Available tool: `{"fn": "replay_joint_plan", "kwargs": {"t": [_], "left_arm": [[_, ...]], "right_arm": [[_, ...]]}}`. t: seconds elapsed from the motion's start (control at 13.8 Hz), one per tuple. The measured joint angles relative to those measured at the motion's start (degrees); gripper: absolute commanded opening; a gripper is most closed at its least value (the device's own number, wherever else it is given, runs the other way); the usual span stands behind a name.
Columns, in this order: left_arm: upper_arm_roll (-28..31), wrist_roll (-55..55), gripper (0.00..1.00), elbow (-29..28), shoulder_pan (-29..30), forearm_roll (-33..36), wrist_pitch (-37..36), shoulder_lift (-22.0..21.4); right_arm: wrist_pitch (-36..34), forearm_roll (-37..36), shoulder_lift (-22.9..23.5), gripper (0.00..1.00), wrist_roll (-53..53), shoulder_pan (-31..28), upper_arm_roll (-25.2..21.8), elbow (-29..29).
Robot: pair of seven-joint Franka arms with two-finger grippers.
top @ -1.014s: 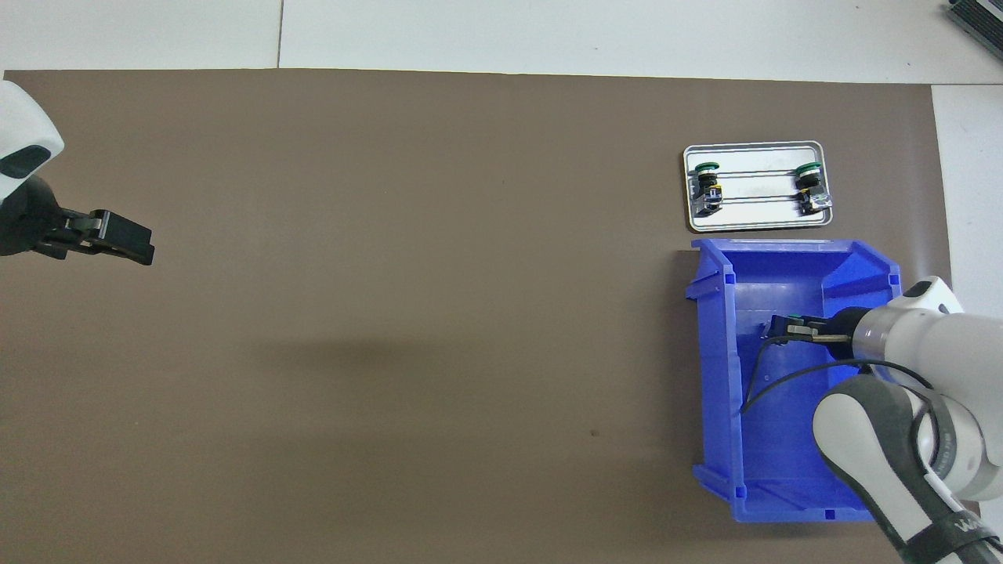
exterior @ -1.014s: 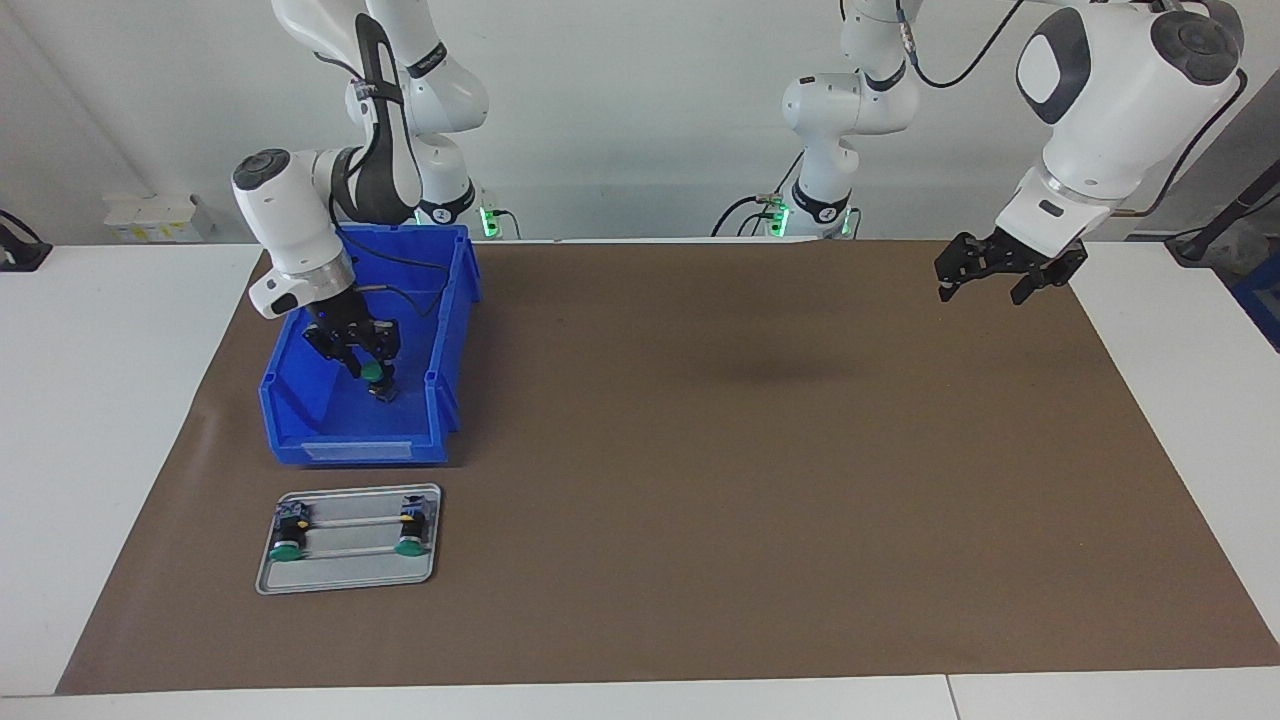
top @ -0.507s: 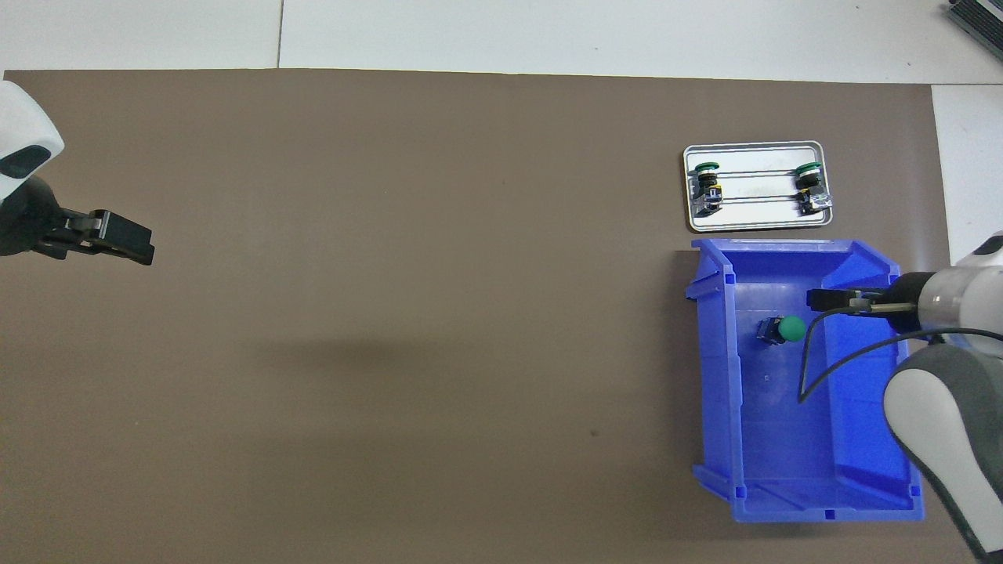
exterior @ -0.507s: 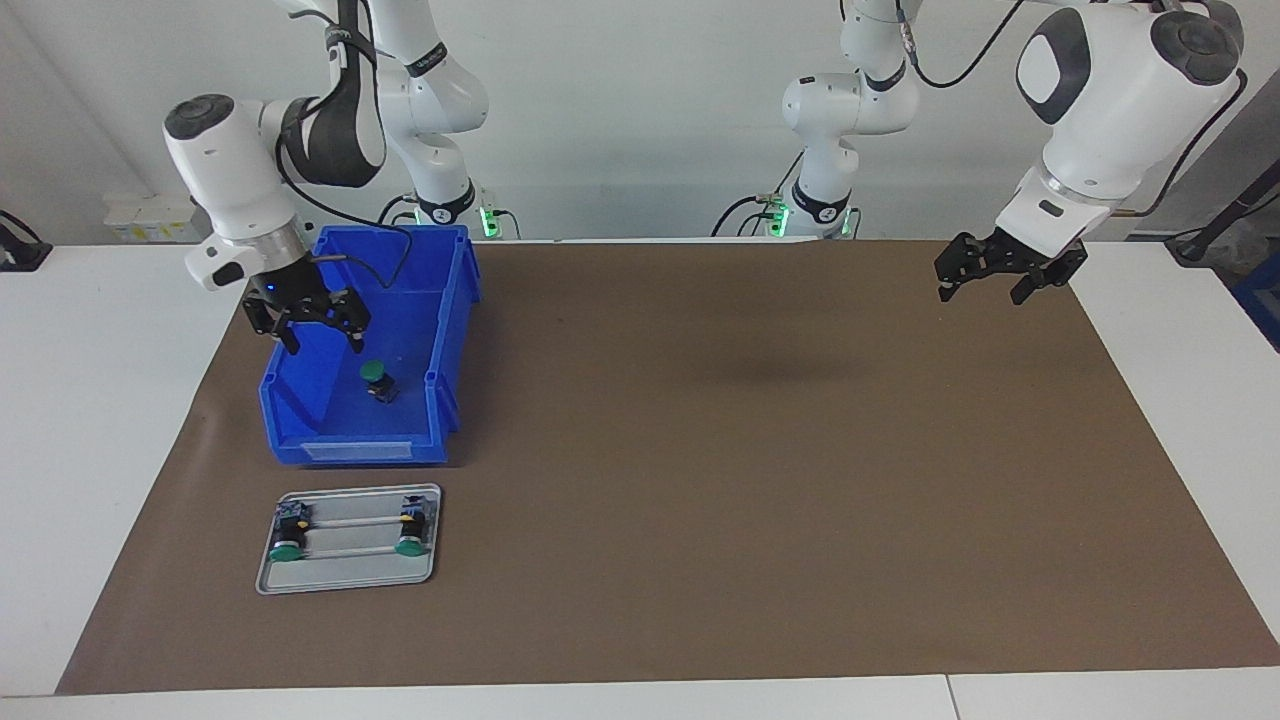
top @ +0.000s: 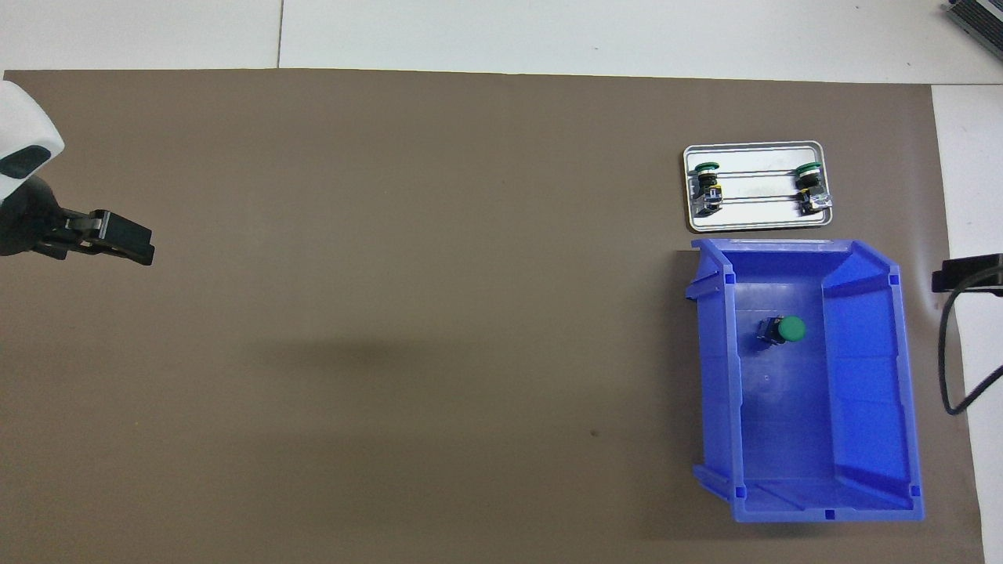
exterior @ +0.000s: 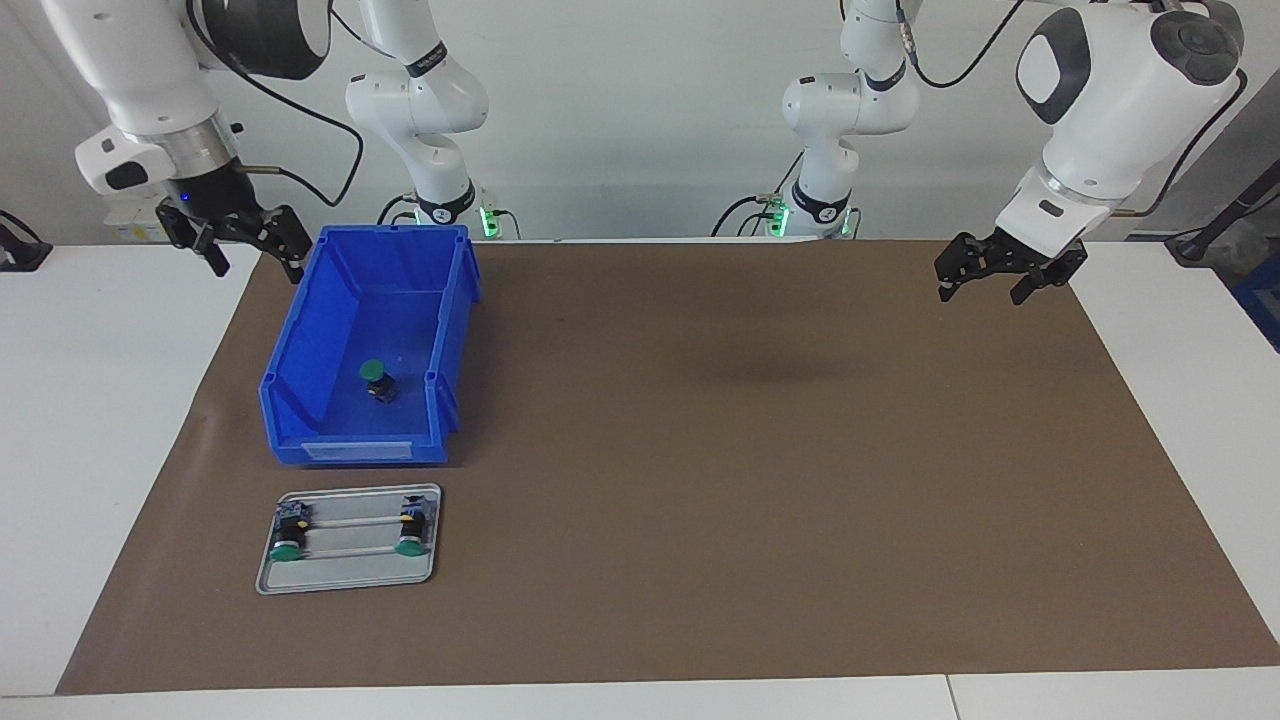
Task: Place and press button with both arms
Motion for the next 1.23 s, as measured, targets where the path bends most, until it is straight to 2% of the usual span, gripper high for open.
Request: {"fn": "replay_joint_plan", "kwargs": {"t": [0.29,0.58,1.23], "left_arm": [[0.0,0.0,1.0,0.0,0.0,0.0,0.0,0.0],[0.0,0.0,1.0,0.0,0.0,0.0,0.0,0.0],[0.0,0.0,1.0,0.0,0.0,0.0,0.0,0.0]], "right_arm": [[-6.0,0.4,3.4,1.0,3.9,2.5,0.5,7.8],[-6.2,1.0,5.5,1.0,4.1,2.8,0.6,8.0],[-7.4,1.0,5.4,1.0,4.0,3.2,1.6,8.1]]}}
